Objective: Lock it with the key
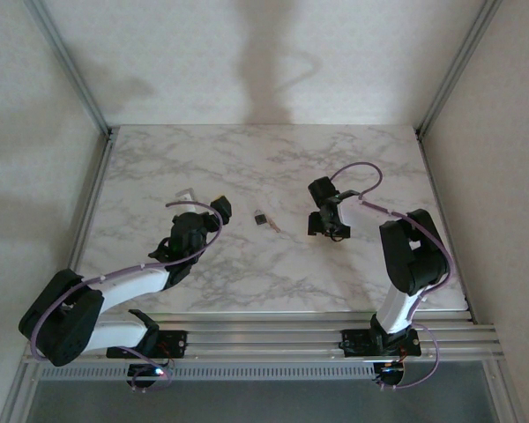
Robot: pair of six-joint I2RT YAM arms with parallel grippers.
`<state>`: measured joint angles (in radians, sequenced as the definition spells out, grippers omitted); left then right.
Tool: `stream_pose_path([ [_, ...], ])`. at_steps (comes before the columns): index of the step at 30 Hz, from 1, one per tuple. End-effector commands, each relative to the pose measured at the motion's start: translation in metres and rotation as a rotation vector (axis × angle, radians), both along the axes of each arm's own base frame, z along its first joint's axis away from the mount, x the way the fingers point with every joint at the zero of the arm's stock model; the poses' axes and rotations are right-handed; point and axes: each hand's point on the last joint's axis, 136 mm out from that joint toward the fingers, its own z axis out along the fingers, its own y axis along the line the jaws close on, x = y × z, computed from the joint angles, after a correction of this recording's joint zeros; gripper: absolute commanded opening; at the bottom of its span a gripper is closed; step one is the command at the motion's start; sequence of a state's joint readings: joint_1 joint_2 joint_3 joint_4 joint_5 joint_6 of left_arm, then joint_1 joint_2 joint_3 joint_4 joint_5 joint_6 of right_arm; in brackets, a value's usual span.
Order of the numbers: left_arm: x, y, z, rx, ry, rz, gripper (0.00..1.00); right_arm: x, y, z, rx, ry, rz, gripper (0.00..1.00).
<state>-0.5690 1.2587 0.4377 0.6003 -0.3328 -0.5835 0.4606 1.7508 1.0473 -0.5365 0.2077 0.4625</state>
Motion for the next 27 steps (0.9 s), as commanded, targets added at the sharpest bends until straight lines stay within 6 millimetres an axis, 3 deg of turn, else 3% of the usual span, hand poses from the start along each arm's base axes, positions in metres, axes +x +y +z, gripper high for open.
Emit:
stream_pose_path([
  [1,0.0023,-0.0087,0.0063,-0.021,-0.005,-0.02,1.0,0.0042,0.0017,-0.0035,0.006,0.009,0.001,0.7],
  [10,0.0025,-0.0092,0.0051,-0.018,-0.002,-0.022,1.0,0.0011,0.0064,-0.0066,0.035,0.023,0.01,0.63],
  [27,0.0042,-0.0128,0.0022,-0.019,0.008,-0.034,1.0,0.0076,-0.0005,-0.0118,-0.013,0.013,-0.012,0.61],
])
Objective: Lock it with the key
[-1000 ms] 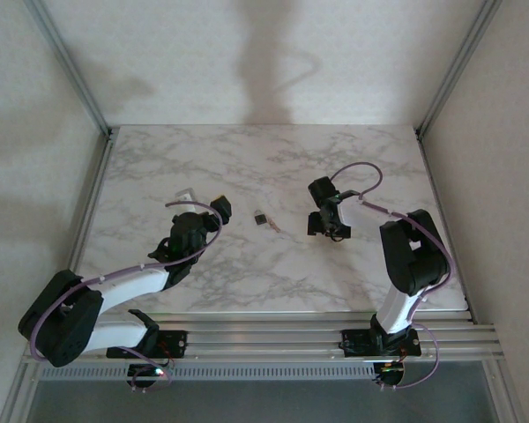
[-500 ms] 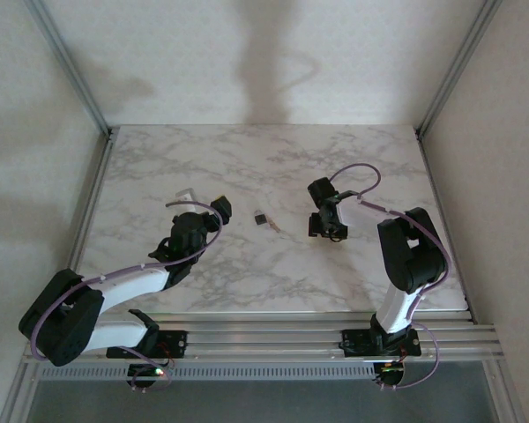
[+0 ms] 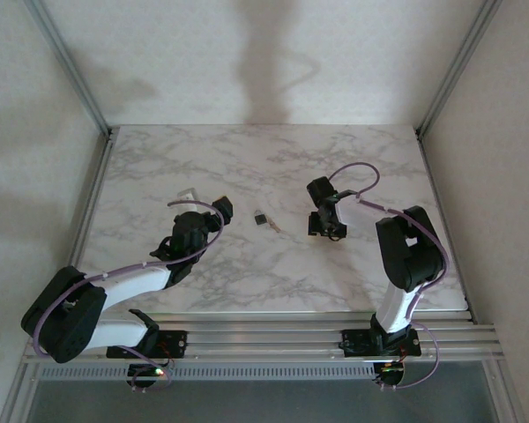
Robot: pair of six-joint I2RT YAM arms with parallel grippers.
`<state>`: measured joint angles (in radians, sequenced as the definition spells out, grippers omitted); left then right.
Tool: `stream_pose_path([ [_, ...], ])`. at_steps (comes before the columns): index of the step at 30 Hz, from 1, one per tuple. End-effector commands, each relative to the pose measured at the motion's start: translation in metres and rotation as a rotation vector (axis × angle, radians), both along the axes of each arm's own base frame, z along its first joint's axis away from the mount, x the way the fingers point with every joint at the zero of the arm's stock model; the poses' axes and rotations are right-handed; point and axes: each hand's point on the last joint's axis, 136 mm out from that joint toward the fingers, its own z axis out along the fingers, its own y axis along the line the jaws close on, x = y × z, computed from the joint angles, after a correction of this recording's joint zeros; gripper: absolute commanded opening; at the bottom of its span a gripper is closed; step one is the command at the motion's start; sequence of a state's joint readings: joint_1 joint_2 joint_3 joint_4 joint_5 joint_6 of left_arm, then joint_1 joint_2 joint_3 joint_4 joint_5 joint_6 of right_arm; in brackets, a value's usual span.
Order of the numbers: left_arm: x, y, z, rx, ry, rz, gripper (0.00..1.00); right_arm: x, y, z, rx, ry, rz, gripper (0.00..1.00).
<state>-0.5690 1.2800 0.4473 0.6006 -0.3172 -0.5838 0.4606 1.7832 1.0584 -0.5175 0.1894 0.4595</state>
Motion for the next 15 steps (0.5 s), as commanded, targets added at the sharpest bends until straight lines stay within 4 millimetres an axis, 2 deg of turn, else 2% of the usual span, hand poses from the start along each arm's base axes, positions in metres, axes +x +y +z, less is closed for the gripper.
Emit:
stream_pose_path([
  [1,0.0022,-0.0085,0.0055,-0.019,-0.004,-0.019,1.0,0.0044,-0.0059,-0.0056,-0.031,0.003,-0.02,0.59],
  [15,0.0024,-0.0096,0.004,-0.021,0.002,-0.024,1.0,0.0014,-0.0108,-0.0135,-0.053,0.019,-0.029,0.48],
])
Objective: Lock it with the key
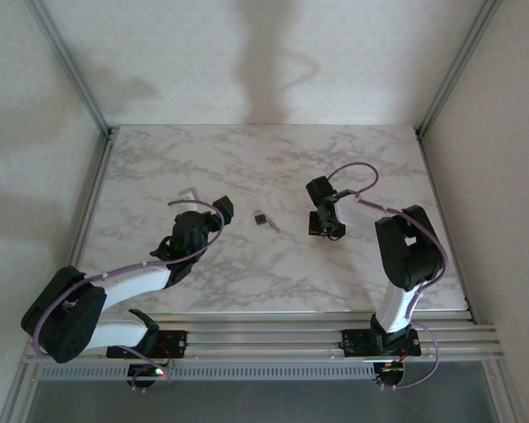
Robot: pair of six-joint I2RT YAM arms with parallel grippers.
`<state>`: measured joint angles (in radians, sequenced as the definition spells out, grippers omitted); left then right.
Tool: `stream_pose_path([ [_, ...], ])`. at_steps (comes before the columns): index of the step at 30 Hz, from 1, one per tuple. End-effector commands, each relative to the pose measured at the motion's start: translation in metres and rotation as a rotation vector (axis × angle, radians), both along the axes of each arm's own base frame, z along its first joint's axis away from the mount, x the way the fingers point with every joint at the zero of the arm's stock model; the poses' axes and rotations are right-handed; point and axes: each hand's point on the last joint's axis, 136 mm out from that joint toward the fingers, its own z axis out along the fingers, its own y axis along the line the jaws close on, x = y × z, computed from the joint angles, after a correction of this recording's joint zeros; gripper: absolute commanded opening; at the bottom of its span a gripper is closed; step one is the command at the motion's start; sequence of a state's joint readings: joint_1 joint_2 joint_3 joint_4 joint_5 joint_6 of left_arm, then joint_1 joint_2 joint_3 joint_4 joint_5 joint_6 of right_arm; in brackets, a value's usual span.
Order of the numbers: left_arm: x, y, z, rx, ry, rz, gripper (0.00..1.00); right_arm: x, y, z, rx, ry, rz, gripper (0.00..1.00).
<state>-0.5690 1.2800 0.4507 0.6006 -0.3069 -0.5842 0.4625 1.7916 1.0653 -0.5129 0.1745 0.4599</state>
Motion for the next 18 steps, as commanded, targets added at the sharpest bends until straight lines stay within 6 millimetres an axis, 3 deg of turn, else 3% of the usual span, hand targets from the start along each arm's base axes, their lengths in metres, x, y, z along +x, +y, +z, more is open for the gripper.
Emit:
stream_pose_path([
  [1,0.0022,-0.0078,0.003,-0.016,0.002,-0.015,1.0,0.0006,-0.0148,-0.0121,-0.067,0.013,-0.034,0.47],
  [18,0.0026,-0.0089,0.0022,-0.017,0.005,-0.019,0.99,-0.0003,-0.0106,-0.0101,-0.037,0.002,-0.023,0.23],
])
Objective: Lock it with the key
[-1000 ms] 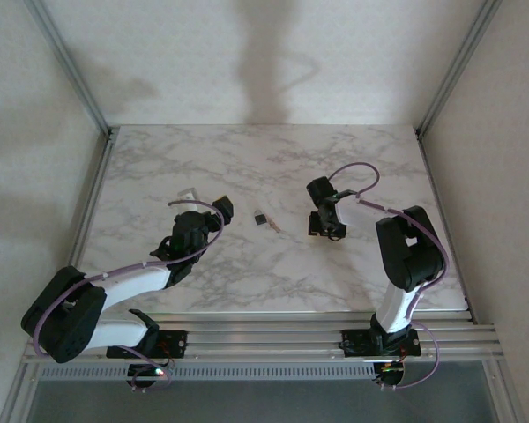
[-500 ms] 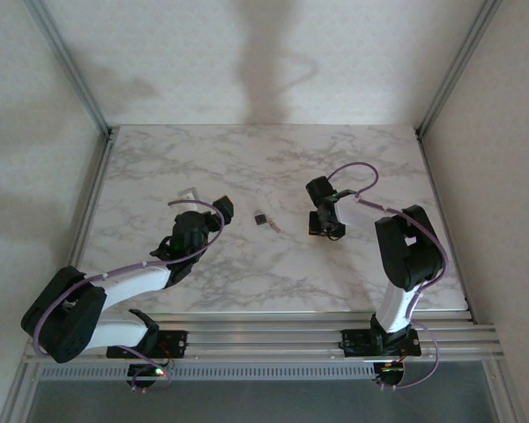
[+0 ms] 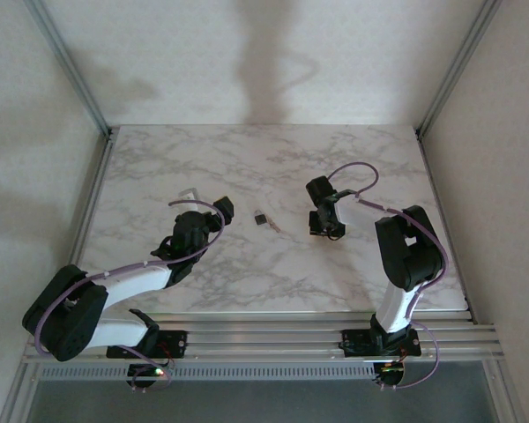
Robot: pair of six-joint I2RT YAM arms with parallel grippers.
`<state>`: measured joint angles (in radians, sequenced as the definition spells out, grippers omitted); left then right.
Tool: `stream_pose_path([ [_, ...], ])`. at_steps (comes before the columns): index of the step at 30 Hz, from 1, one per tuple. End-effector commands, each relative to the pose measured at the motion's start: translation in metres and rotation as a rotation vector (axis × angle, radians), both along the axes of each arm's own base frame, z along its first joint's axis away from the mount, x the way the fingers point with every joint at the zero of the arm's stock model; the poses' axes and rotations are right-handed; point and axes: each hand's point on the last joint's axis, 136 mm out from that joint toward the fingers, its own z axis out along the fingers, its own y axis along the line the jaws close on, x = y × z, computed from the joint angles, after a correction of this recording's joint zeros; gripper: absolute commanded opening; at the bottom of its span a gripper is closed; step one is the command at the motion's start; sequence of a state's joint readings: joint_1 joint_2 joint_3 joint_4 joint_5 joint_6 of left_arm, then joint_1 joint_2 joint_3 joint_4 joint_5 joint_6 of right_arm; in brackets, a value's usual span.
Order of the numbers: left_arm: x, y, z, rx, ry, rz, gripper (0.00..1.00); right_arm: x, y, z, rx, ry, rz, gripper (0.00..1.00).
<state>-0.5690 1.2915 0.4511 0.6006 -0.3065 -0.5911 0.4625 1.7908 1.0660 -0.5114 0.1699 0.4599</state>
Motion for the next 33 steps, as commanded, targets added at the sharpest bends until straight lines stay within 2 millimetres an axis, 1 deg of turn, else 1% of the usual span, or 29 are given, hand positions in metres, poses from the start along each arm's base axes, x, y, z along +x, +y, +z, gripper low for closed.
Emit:
stream_pose_path([
  [1,0.002,-0.008,0.006,-0.017,-0.005,-0.019,1.0,0.0,-0.009,-0.009,-0.029,-0.004,-0.02,0.23],
  [6,0.002,-0.008,0.007,-0.017,-0.006,-0.02,1.0,0.0,0.006,0.0,0.048,-0.039,0.025,0.16],
  [9,0.001,-0.008,0.008,-0.02,-0.011,-0.02,1.0,0.0,0.015,0.009,0.076,-0.076,0.064,0.15],
  [14,0.0,-0.007,0.01,-0.023,-0.015,-0.021,0.99,-0.003,0.03,0.024,0.127,-0.132,0.132,0.09],
  [22,-0.001,-0.007,0.013,-0.03,-0.027,-0.022,1.0,-0.009,0.055,0.052,0.257,-0.225,0.219,0.06],
  [27,-0.004,-0.009,0.018,-0.051,-0.05,-0.045,1.0,-0.02,0.08,0.075,0.411,-0.275,0.309,0.02],
  [29,-0.007,-0.012,0.023,-0.077,-0.072,-0.072,1.0,-0.028,0.094,0.087,0.488,-0.281,0.358,0.01],
  [33,-0.014,-0.022,0.034,-0.128,-0.12,-0.142,1.0,-0.043,0.113,0.103,0.591,-0.269,0.439,0.0],
])
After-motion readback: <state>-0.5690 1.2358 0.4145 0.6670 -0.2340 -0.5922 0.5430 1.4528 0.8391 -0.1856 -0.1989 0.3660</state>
